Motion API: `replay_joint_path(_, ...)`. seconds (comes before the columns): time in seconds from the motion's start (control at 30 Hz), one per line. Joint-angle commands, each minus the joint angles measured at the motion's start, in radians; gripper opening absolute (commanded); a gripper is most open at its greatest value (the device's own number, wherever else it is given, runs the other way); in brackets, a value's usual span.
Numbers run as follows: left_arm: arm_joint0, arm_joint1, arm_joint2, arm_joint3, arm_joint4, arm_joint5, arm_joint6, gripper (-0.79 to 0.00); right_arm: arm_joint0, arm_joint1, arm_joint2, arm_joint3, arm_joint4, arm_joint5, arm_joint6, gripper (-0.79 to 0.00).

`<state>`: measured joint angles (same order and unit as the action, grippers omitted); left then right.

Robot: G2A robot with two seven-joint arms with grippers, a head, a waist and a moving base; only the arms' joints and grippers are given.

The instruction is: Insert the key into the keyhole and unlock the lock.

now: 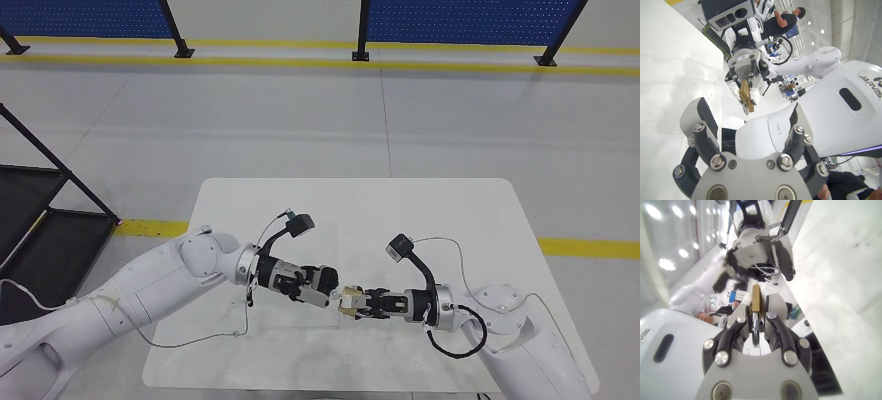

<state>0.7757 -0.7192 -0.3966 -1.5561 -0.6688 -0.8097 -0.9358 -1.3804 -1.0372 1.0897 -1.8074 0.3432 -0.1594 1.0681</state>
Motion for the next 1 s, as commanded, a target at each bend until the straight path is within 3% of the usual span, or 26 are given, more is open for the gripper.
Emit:
replay_joint_path(0.0, 0.008, -0.001, -0.009, -0.001, 0.005, 0.006, -0.006, -0.548, 0.000, 0.000, 0.000, 0.000, 0.000, 0.000, 0.000, -0.785)
replay_joint_path(0.23, 0.032, -0.007, -0.042, 0.002, 0.011, 0.024, -0.025, -0.606, 0.000, 0.000, 0.000, 0.000, 0.000, 0.000, 0.000, -0.785)
replay_joint_path(0.67, 0.076, -0.017, -0.101, 0.005, 0.019, 0.045, -0.057, -0.643, 0.000, 0.000, 0.000, 0.000, 0.000, 0.000, 0.000, -0.785)
replay_joint_path(0.8, 0.087, -0.021, -0.116, 0.003, 0.017, 0.053, -0.074, -0.702, 0.000, 0.000, 0.000, 0.000, 0.000, 0.000, 0.000, -0.785)
replay_joint_path(0.87, 0.091, -0.024, -0.122, 0.004, 0.019, 0.058, -0.084, -0.785, 0.000, 0.000, 0.000, 0.000, 0.000, 0.000, 0.000, -0.785)
replay_joint_path(0.97, 0.095, -0.030, -0.130, 0.009, 0.018, 0.062, -0.096, -0.785, 0.000, 0.000, 0.000, 0.000, 0.000, 0.000, 0.000, -0.785)
